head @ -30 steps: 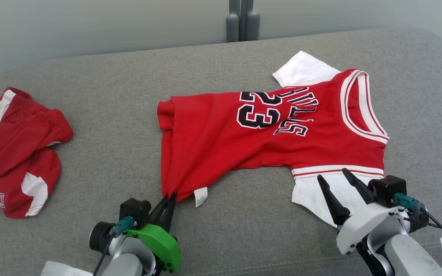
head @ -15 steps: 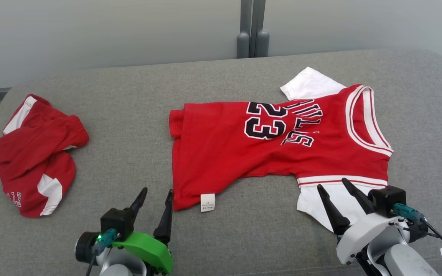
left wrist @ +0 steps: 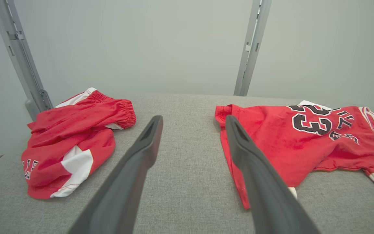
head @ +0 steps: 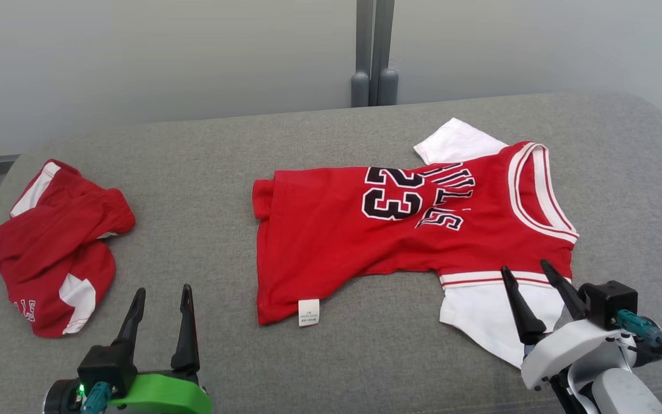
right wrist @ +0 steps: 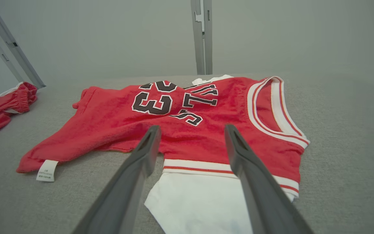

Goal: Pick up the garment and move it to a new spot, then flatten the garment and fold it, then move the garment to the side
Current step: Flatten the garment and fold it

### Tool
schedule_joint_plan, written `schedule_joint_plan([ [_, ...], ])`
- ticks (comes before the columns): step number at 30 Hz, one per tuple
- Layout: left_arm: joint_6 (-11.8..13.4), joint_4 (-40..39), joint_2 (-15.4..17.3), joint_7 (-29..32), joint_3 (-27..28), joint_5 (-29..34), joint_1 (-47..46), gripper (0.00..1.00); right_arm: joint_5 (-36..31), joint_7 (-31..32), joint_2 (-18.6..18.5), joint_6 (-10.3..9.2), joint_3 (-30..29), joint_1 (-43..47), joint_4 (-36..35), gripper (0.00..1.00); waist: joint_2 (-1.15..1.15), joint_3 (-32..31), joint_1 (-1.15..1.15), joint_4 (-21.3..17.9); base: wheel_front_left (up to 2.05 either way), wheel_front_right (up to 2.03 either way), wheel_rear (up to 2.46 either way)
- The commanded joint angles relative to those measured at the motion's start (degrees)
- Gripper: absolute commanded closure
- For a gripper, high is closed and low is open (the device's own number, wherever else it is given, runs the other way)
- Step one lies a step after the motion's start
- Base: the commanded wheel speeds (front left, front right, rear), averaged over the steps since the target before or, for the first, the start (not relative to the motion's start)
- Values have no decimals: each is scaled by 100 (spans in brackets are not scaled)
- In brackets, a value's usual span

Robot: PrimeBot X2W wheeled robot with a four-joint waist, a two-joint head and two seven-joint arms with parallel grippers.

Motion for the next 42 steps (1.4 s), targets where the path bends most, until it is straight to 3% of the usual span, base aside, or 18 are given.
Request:
schedule_joint_plan([
  [1,46,-98,16,0,62,60,142,0,-62,-50,14,0,-88,95,-40,0,0,-29,0,-33,0,0,0],
  [9,237,-584,66,0,292,434,548,0,-295,-105,252,0,-624,381,-284,0,0,-49,0,-154,0,0,0],
  [17,251,-724,16,0,461,492,773,0,-632,-157,580,0,-1148,615,-551,0,0,-30,0,-315,0,0,0],
  [42,-62,-384,1,0,415,580,450,0,-798,-97,779,0,-1040,586,-718,0,0,26,0,-318,0,0,0],
])
